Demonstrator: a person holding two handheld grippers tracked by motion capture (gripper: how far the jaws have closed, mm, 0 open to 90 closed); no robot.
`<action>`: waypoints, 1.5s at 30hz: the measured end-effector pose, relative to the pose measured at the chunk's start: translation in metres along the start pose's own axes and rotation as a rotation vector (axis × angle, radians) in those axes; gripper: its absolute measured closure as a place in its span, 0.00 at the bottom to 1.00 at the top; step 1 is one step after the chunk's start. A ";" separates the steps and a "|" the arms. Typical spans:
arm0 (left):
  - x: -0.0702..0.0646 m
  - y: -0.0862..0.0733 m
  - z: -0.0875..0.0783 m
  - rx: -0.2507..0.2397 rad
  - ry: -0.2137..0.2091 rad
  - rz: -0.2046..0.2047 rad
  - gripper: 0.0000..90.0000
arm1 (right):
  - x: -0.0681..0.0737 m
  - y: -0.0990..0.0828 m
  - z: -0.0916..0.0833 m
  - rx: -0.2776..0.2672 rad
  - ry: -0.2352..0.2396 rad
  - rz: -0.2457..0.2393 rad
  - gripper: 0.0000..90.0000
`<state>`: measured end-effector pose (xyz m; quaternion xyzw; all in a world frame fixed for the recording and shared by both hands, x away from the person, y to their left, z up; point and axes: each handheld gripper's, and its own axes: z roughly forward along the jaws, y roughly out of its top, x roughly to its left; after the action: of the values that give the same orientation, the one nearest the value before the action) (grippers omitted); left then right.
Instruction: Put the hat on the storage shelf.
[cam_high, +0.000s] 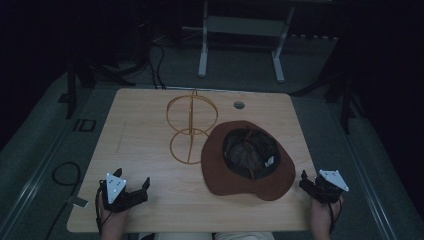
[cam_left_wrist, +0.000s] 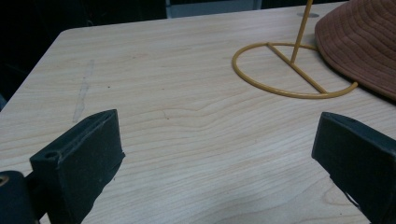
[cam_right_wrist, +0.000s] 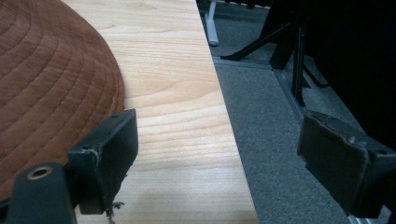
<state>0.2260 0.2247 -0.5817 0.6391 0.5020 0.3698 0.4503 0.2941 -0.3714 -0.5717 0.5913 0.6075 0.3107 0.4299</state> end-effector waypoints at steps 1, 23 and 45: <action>0.000 0.000 0.000 -0.002 0.002 -0.001 0.02 | 0.000 0.000 0.000 -0.001 0.000 -0.005 0.14; -0.012 0.003 0.000 0.013 -0.079 0.026 0.02 | 0.015 0.053 -0.037 0.035 0.331 -0.037 0.13; -0.012 0.004 -0.001 0.019 -0.135 -0.005 0.02 | 0.069 0.132 0.013 0.061 0.592 -0.140 0.15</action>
<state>0.2235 0.2129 -0.5776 0.6655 0.4756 0.3201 0.4780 0.3696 -0.2907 -0.4708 0.4445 0.7545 0.4208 0.2367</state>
